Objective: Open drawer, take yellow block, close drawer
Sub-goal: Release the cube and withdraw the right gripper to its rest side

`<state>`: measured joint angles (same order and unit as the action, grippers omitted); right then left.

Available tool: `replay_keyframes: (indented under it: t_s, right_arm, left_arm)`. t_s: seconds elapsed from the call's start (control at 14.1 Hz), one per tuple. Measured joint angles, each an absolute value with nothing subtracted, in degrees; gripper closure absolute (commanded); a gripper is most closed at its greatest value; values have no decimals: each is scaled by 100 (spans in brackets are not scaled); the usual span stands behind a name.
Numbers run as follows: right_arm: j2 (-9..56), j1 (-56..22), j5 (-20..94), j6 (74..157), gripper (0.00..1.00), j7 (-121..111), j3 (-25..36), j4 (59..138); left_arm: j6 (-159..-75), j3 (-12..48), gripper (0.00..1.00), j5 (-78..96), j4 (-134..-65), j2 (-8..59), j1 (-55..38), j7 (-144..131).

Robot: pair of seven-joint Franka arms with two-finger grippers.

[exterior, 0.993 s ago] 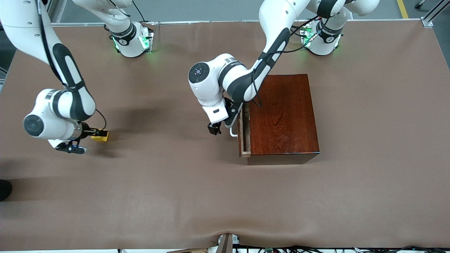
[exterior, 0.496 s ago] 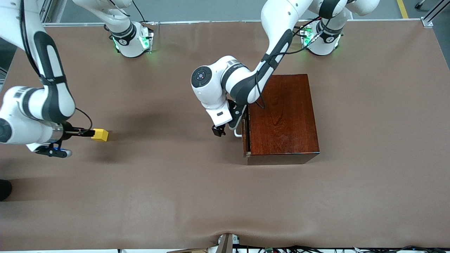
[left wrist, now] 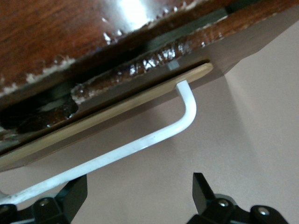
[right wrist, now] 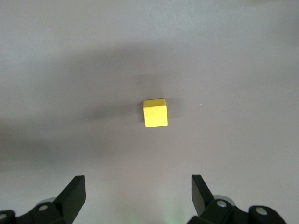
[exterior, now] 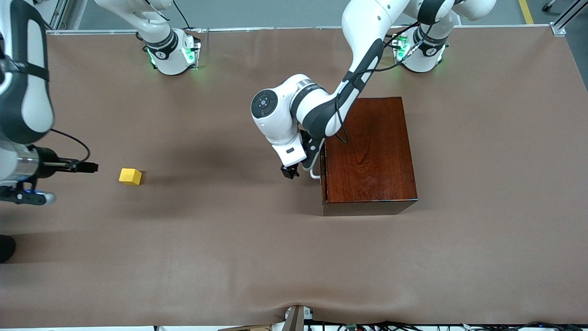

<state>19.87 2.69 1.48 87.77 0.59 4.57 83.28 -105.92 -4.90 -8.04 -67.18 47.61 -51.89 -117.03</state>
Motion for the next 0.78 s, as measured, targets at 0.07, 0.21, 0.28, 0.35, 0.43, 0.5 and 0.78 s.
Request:
replay_keyframes:
  t_s: [0.07,0.21,0.28,0.35,0.43,0.5,0.78]
  right_arm:
    - [1970,263,202,8609,0,56,447,8137]
    - [1886,185,244,8262,0,48,431,7757]
    - [1799,106,245,8085,0,48,430,7607]
    - [1690,21,243,7930,0,48,433,7485]
    - [1573,-48,242,7809,0,48,432,7403]
    - [1445,-89,242,7735,0,48,434,7360]
    - [890,-127,243,7435,0,42,438,7316]
  left_arm:
    - [-10569,-491,0,-805,-6720,4761,-5184,-11701]
    - [-10530,-491,0,-805,-6731,4761,-5182,-11700]
    - [-10518,-492,0,-806,-6734,4761,-5182,-11700]
    - [-10504,-492,0,-806,-6738,4761,-5182,-11700]
    - [-10482,-492,0,-807,-6743,4761,-5182,-11700]
    - [-10462,-493,0,-807,-6745,4761,-5180,-11700]
    - [-10460,-488,0,-807,-6744,4761,-5173,-11701]
